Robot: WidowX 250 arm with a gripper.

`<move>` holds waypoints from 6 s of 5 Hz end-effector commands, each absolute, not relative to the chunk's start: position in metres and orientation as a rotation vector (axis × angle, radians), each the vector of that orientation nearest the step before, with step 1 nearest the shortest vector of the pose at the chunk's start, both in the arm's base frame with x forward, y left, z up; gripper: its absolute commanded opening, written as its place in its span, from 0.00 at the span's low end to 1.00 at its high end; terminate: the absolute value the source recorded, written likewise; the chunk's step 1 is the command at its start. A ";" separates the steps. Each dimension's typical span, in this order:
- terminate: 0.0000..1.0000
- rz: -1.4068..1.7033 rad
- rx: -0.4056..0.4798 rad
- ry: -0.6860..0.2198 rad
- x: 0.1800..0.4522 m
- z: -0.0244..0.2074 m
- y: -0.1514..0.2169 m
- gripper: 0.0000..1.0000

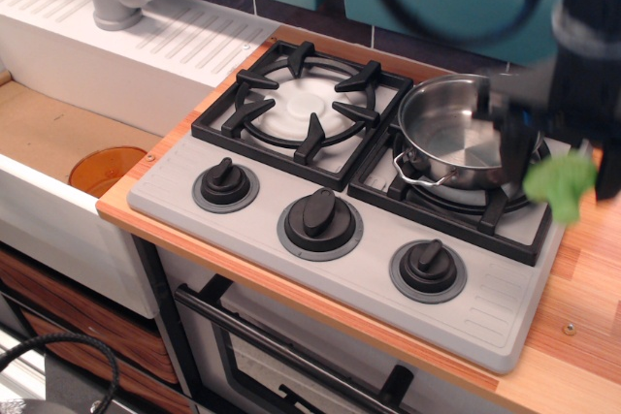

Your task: Put cauliflower in pot or pan an put pot or pan on stove

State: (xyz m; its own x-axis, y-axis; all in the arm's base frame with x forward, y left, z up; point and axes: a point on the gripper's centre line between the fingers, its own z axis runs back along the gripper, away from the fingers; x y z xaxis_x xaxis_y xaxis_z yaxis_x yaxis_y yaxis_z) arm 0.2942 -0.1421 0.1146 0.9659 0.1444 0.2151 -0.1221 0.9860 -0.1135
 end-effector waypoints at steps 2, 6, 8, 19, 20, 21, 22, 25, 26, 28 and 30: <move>0.00 0.065 -0.131 -0.249 0.358 0.132 -0.093 0.00; 0.00 0.062 -0.152 -0.284 0.374 0.111 -0.097 1.00; 0.00 0.055 -0.107 -0.232 0.367 0.148 -0.091 1.00; 0.00 0.053 -0.109 -0.387 0.352 0.061 -0.053 0.00; 0.00 0.066 -0.103 -0.377 0.348 0.067 -0.057 0.00; 0.00 0.071 -0.107 -0.370 0.345 0.068 -0.061 0.00; 0.00 0.064 -0.122 -0.340 0.338 0.075 -0.064 0.00; 0.00 0.056 -0.097 -0.252 0.327 0.126 -0.049 0.00; 0.00 0.020 -0.092 -0.235 0.336 0.136 -0.027 0.00; 0.00 -0.058 -0.104 -0.224 0.367 0.134 0.027 0.00; 0.00 -0.096 -0.138 -0.237 0.385 0.110 0.065 0.00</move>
State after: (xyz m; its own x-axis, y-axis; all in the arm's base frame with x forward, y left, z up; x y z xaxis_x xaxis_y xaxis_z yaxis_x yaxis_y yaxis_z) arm 0.3715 0.0670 0.0890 0.9803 -0.0740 0.1833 0.1021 0.9835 -0.1493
